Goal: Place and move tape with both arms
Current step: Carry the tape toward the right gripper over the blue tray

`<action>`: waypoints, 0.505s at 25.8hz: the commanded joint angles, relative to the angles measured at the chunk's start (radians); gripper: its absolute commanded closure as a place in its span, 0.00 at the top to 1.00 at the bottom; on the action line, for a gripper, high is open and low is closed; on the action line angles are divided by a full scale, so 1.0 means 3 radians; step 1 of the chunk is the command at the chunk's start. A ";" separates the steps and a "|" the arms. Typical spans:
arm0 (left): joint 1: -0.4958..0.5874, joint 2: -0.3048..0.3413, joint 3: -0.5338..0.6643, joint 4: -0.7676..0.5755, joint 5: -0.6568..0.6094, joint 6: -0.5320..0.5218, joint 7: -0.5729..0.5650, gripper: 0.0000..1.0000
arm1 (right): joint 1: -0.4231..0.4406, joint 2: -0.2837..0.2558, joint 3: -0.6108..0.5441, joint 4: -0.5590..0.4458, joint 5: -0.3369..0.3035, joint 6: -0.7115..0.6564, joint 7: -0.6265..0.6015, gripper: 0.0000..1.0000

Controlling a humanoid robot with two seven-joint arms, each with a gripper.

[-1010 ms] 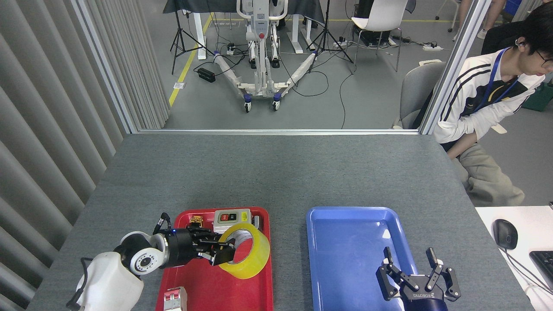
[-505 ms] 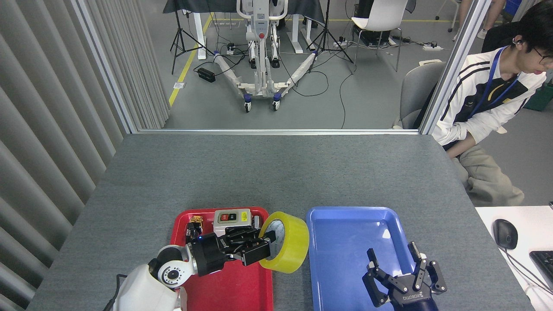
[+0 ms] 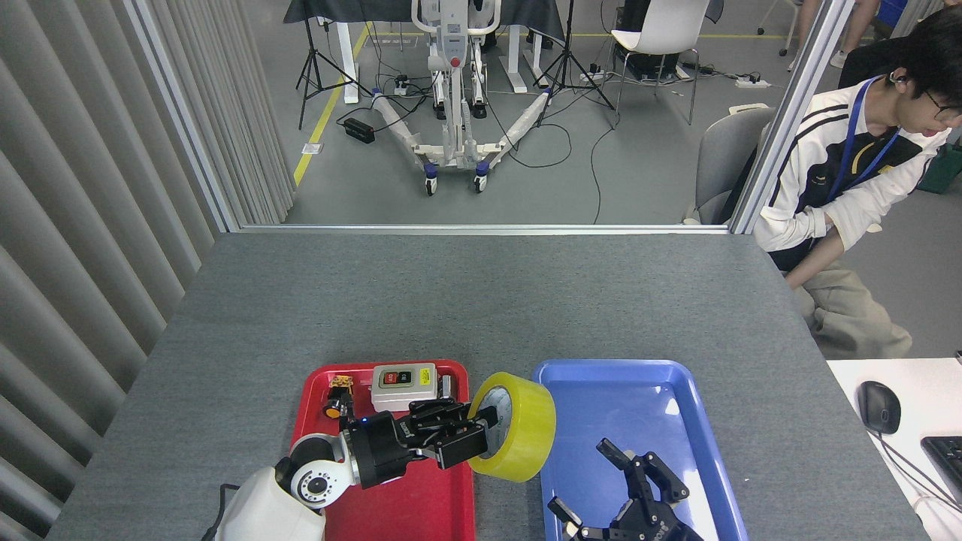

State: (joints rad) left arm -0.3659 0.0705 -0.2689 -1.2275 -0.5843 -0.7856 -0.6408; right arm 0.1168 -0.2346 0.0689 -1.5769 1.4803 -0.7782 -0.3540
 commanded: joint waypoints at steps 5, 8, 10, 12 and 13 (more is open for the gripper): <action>0.0074 -0.0010 -0.0203 -0.0132 0.0010 0.0001 0.0009 0.00 | -0.0093 0.0036 0.0374 0.0025 0.0153 -0.0024 0.0024 0.93; 0.0105 -0.0046 -0.0203 -0.0157 0.0004 0.0001 0.0004 0.00 | -0.0098 0.0046 0.0466 0.0031 0.0194 -0.0019 0.0024 0.83; 0.0105 -0.0066 -0.0208 -0.0152 0.0004 0.0001 0.0004 0.00 | -0.0098 0.0056 0.0496 0.0025 0.0240 -0.0019 0.0024 0.69; 0.0105 -0.0071 -0.0208 -0.0147 -0.0001 0.0001 -0.0001 0.00 | -0.0088 0.0056 0.0517 0.0025 0.0302 -0.0024 0.0019 0.45; 0.0105 -0.0076 -0.0208 -0.0147 -0.0006 0.0001 -0.0001 0.00 | -0.0088 0.0056 0.0517 0.0025 0.0312 -0.0024 0.0019 0.33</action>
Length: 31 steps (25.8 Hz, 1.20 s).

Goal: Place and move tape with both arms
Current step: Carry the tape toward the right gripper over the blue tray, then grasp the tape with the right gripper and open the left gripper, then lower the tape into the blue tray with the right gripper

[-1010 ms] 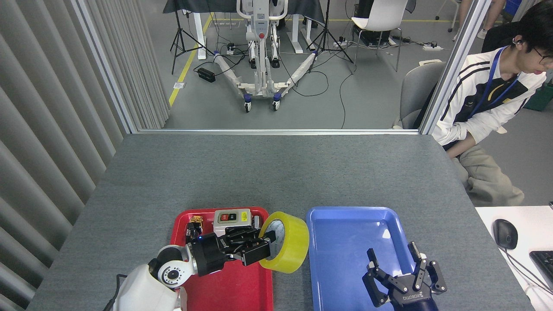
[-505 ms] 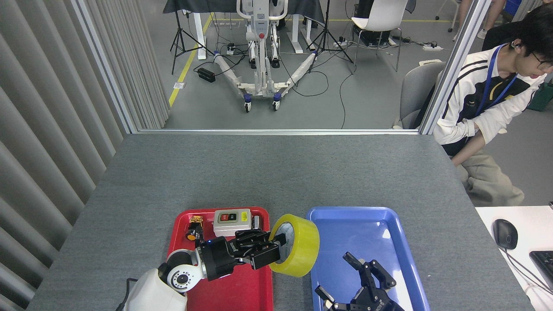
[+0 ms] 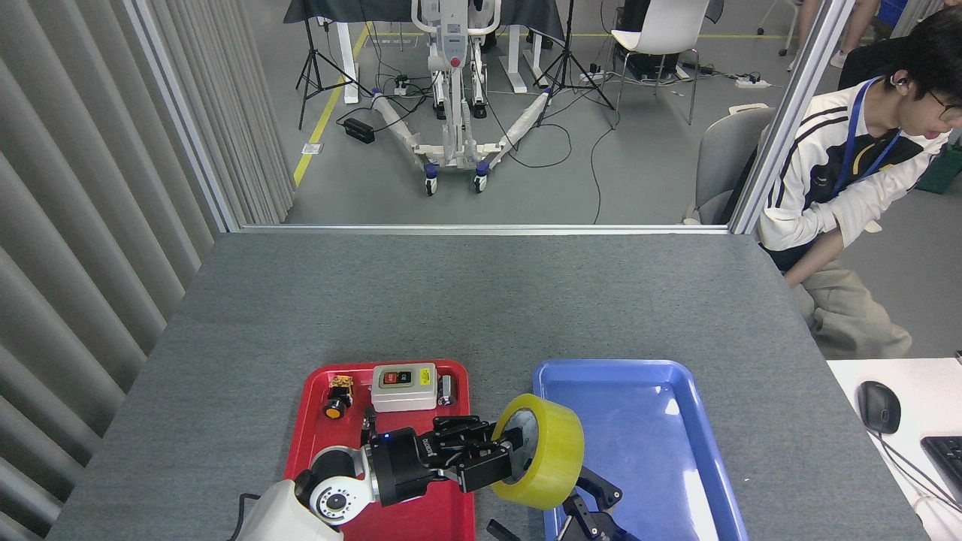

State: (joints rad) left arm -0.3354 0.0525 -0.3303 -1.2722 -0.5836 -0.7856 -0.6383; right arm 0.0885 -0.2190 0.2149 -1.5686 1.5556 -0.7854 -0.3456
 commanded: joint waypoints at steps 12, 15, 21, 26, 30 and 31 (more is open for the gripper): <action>-0.0002 -0.0027 0.0043 0.0017 -0.0003 0.0001 0.0016 1.00 | 0.0017 -0.0027 0.0000 -0.0017 0.0076 0.0184 -0.0009 0.00; 0.0013 0.0024 0.0099 0.0027 -0.0018 0.0001 0.0016 1.00 | 0.0012 -0.0042 -0.0011 -0.0038 0.0076 0.0522 -0.0009 0.00; 0.0238 0.0392 0.0232 -0.0121 -0.0141 0.0614 0.0548 1.00 | -0.0039 -0.0139 -0.0215 -0.0028 0.0071 0.0834 0.0073 0.00; 0.0709 0.0623 0.0365 -0.0745 -0.1399 0.1299 0.2557 0.99 | -0.0203 -0.0175 -0.0328 -0.0058 -0.0093 0.0946 0.1019 0.00; 0.1072 0.0597 0.0145 -0.1103 -0.2012 0.2649 0.2987 1.00 | -0.0469 -0.0170 -0.0297 -0.0145 -0.0169 0.1273 0.2829 0.00; 0.1072 0.0582 0.0063 -0.1087 -0.2156 0.2808 0.2987 1.00 | -0.0530 -0.0170 -0.0287 -0.0161 -0.0185 0.1319 0.3223 0.00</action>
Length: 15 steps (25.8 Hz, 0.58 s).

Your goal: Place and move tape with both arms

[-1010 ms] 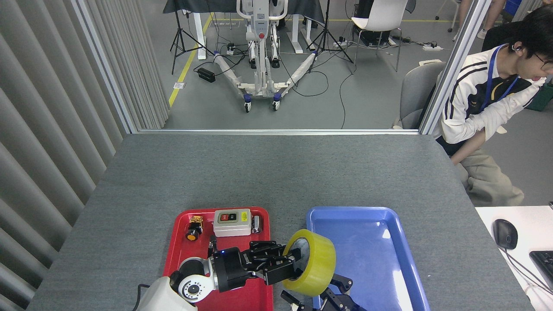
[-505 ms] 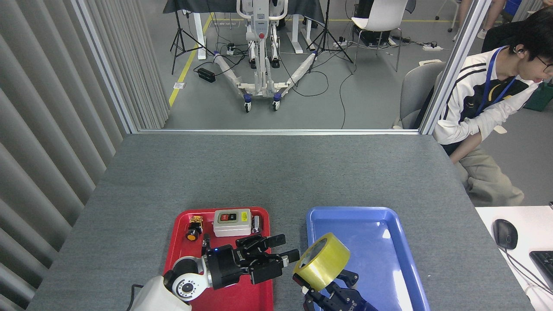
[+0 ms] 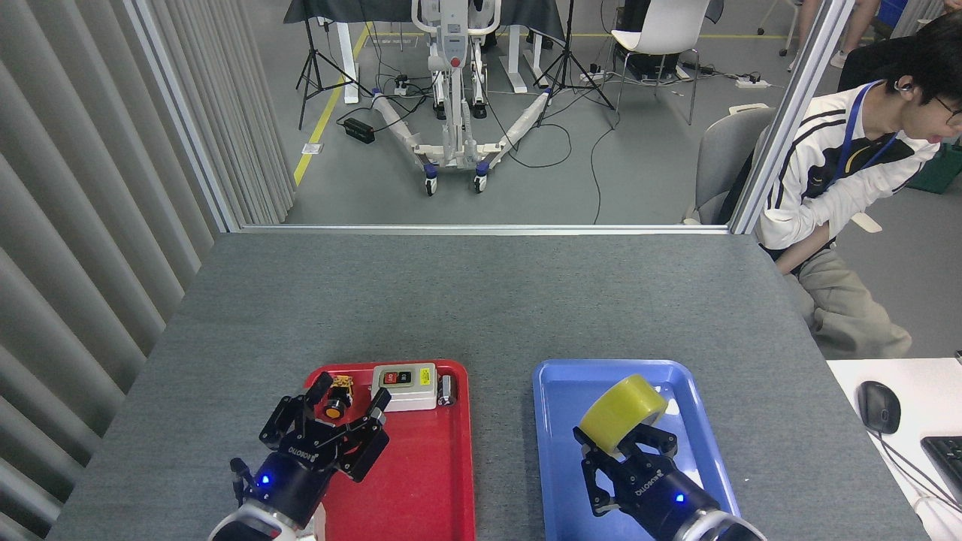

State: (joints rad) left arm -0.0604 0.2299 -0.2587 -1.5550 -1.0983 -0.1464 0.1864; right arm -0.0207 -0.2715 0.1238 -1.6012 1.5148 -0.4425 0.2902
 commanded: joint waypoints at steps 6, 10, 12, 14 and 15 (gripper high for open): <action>0.0155 -0.0020 -0.0201 -0.0109 -0.0547 0.0754 -0.0003 1.00 | -0.0386 0.0010 0.0114 -0.0052 -0.0728 0.0273 0.2821 0.00; 0.0155 -0.0020 -0.0191 -0.0109 -0.0547 0.0631 -0.0499 1.00 | -0.0417 0.0010 0.0124 -0.0037 -0.0862 0.0616 0.3139 0.22; 0.0155 -0.0020 -0.0186 -0.0114 -0.0547 0.0585 -0.0494 1.00 | -0.0417 0.0000 0.0135 -0.0011 -0.0846 0.0836 0.3103 0.70; 0.0155 -0.0015 -0.0186 -0.0114 -0.0542 0.0580 -0.0494 1.00 | -0.0412 -0.0005 0.0145 -0.0001 -0.0846 0.1015 0.2985 1.00; 0.0155 -0.0010 -0.0186 -0.0114 -0.0537 0.0580 -0.0494 1.00 | -0.0407 -0.0005 0.0145 -0.0001 -0.0846 0.1066 0.2883 1.00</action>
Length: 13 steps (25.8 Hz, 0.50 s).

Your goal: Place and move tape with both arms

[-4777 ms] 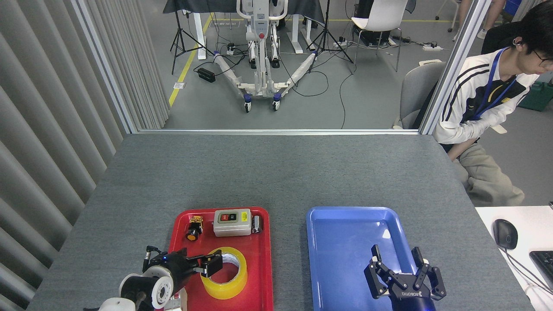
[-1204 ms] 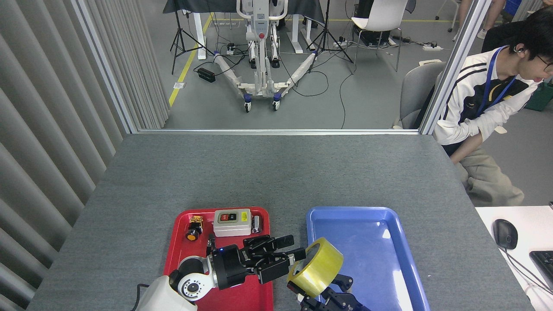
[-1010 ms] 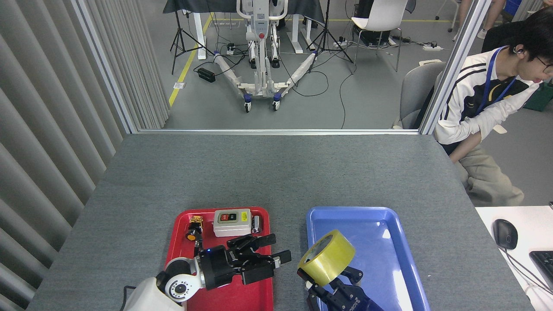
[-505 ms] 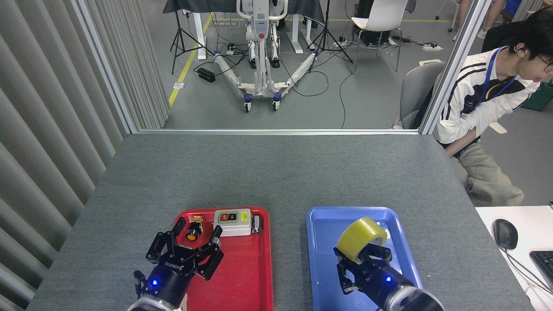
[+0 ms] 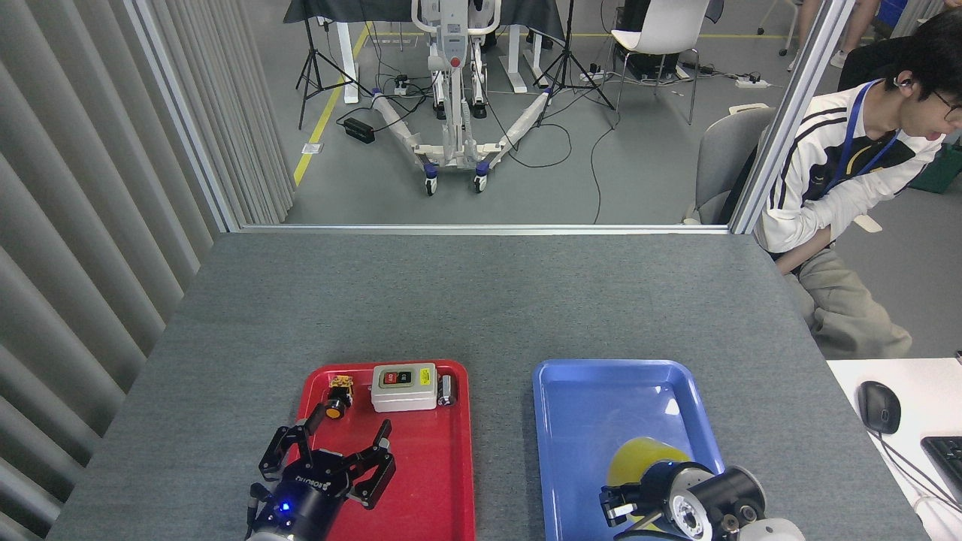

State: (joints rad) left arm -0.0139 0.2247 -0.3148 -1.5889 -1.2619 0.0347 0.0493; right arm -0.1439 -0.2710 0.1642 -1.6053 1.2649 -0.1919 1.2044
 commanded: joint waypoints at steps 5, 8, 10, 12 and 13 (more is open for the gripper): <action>0.0005 0.0008 0.0001 -0.0001 0.0013 -0.0024 0.0020 1.00 | 0.0019 -0.0007 0.0000 -0.0013 -0.0013 0.0420 -0.0804 1.00; 0.0011 -0.0013 0.0001 -0.0001 0.0008 -0.0019 0.0040 1.00 | 0.0045 -0.0012 0.0000 -0.0013 -0.0008 0.0573 -0.1371 1.00; 0.0011 -0.0018 0.0001 -0.0001 0.0013 -0.0019 0.0040 1.00 | 0.0091 -0.0017 -0.0031 -0.0018 -0.0008 0.0614 -0.1765 1.00; 0.0011 -0.0018 -0.0004 -0.0011 0.0013 -0.0019 0.0040 1.00 | 0.0168 -0.0022 -0.0082 -0.0018 -0.0003 0.0614 -0.2235 1.00; 0.0011 -0.0023 -0.0004 -0.0011 0.0013 -0.0019 0.0040 1.00 | 0.0203 -0.0022 -0.0128 -0.0018 0.0007 0.0614 -0.2542 1.00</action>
State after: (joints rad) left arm -0.0109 0.2200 -0.3150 -1.5907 -1.2583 0.0279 0.0601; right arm -0.1092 -0.2766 0.1487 -1.6100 1.2633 -0.0167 0.6546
